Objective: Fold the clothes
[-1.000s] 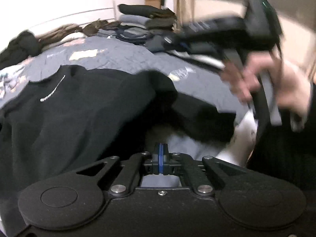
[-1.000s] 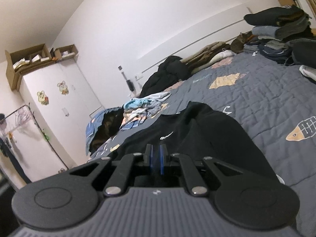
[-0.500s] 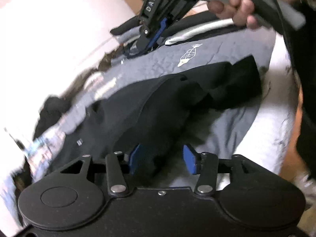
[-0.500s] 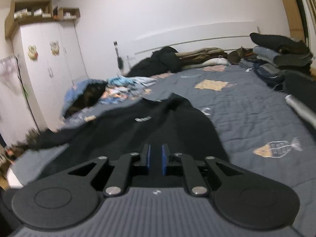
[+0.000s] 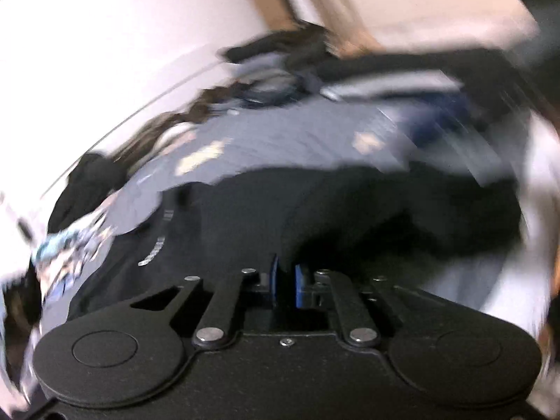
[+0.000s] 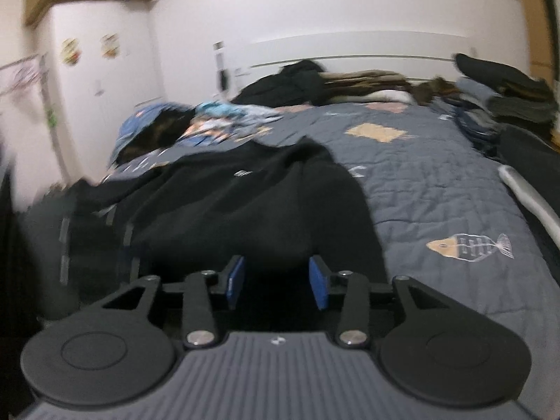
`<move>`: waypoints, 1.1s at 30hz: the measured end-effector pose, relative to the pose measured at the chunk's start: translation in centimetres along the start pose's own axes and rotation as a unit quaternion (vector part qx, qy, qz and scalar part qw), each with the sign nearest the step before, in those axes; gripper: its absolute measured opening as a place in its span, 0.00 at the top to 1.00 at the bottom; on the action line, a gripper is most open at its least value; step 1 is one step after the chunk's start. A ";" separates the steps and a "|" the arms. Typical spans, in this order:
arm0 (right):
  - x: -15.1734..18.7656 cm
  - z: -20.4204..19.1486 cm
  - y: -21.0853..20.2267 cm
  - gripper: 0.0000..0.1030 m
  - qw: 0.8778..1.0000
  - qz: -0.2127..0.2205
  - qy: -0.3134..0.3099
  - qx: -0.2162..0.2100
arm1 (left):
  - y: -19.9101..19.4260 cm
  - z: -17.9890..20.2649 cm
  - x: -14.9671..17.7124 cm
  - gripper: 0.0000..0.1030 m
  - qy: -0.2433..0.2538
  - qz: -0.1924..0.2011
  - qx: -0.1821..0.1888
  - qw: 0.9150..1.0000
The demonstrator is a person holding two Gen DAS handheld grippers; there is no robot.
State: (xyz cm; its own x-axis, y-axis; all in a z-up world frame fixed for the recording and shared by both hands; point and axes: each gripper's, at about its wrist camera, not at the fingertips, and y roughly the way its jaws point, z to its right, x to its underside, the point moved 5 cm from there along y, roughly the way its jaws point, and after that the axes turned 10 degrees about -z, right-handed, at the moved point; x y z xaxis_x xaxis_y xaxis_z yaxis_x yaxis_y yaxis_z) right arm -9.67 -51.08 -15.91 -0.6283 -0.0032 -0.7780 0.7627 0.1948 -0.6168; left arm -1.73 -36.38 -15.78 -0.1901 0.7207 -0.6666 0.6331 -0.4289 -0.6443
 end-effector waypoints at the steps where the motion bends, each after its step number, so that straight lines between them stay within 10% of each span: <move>1: 0.1 -0.5 0.2 0.53 1.000 0.000 -0.010 -0.002 | -0.1 -1.4 -0.7 0.91 -0.023 0.001 0.008 1.000; 16: 0.2 -3.9 5.9 0.47 1.000 0.015 -0.017 0.016 | -0.2 -5.0 -2.5 0.91 -0.058 -0.009 0.037 0.998; 18: 0.0 -3.8 6.2 0.57 1.000 0.022 -0.004 0.010 | -0.2 -5.0 -2.5 0.91 -0.057 -0.010 0.035 0.998; 20: 0.0 -4.2 6.2 0.92 1.000 0.022 -0.007 -0.003 | -0.1 -5.3 -2.6 0.91 -0.061 -0.010 0.032 0.998; 24: -1.4 -4.5 4.2 0.92 0.997 0.031 0.024 -0.071 | -0.4 -6.4 -3.0 0.91 -0.074 -0.008 0.025 0.997; 30: -3.6 -1.0 -1.2 0.94 0.942 0.091 0.217 -0.238 | -1.1 -7.5 -3.5 0.86 -0.073 -0.008 0.018 0.997; 33: -3.4 1.0 -2.7 0.94 0.915 0.108 0.281 -0.269 | -2.1 -7.4 -2.9 0.56 -0.071 -0.011 0.026 0.997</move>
State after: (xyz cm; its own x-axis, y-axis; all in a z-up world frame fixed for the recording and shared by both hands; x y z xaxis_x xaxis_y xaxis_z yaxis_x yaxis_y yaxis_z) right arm -9.45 -52.60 -11.69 -0.5667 0.5672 -0.5976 0.7875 0.5861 -0.1905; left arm 3.07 -33.54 -9.75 -0.3108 0.6475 -0.6958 0.5880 -0.4442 -0.6760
